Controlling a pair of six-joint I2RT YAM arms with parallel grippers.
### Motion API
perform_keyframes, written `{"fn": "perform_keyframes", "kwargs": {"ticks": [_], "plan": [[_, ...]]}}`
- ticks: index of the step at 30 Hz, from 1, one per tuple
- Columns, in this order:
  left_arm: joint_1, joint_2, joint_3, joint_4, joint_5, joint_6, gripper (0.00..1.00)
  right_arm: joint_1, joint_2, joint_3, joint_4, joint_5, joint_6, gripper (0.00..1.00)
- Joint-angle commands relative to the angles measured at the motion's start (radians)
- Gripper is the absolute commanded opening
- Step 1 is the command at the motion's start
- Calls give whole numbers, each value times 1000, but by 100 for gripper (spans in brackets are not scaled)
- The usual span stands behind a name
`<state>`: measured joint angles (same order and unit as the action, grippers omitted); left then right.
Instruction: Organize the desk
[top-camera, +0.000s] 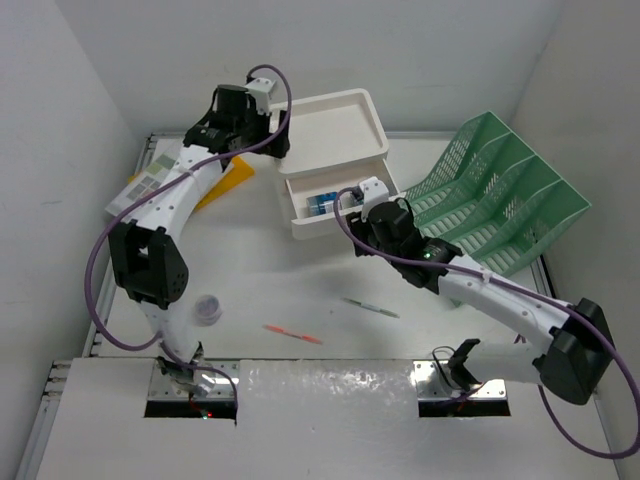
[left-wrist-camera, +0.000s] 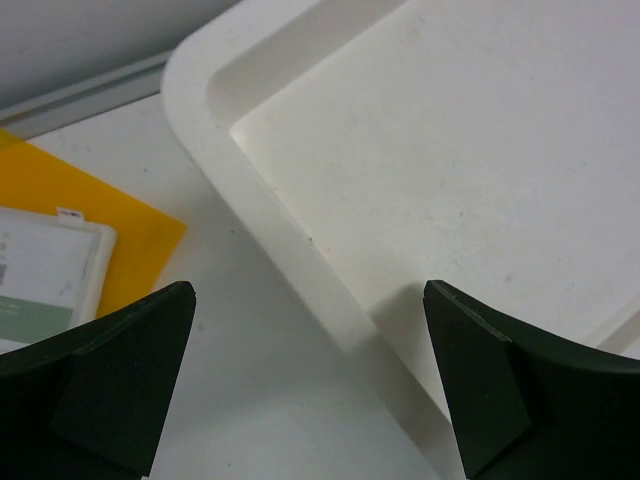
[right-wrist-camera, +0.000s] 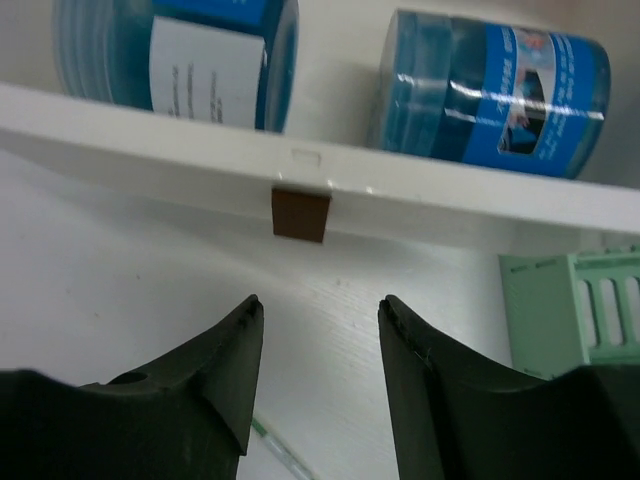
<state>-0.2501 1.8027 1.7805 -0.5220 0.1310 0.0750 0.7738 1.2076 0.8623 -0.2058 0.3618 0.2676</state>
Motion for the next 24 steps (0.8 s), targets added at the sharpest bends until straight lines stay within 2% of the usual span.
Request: {"fn": "perform_keyframes", "kwargs": {"ticks": [1, 8, 11, 12, 16, 19, 22, 23, 24], "plan": [[-15, -19, 53, 51, -24, -29, 96, -14, 49, 29, 164, -78, 38, 47], [-26, -8, -6, 79, -63, -6, 96, -18, 102, -9, 313, -46, 56, 41], [-28, 18, -4, 85, -59, -3, 94, -22, 107, -8, 361, -5, 41, 31], [-29, 32, -4, 85, -57, -1, 93, -24, 104, -14, 399, 8, 30, 24], [-44, 55, -4, 85, -50, 11, 89, -47, 109, -22, 443, 19, 27, 16], [-49, 66, -7, 89, -42, 14, 82, -59, 124, -34, 502, 23, 33, 8], [-49, 69, -16, 94, -33, 17, 70, -61, 150, -14, 540, 26, 22, 0], [-49, 73, -19, 94, -28, 17, 60, -61, 153, -8, 546, 25, 13, 0], [-49, 75, -20, 93, -24, 16, 55, -61, 158, 9, 548, 25, 9, 0]]}}
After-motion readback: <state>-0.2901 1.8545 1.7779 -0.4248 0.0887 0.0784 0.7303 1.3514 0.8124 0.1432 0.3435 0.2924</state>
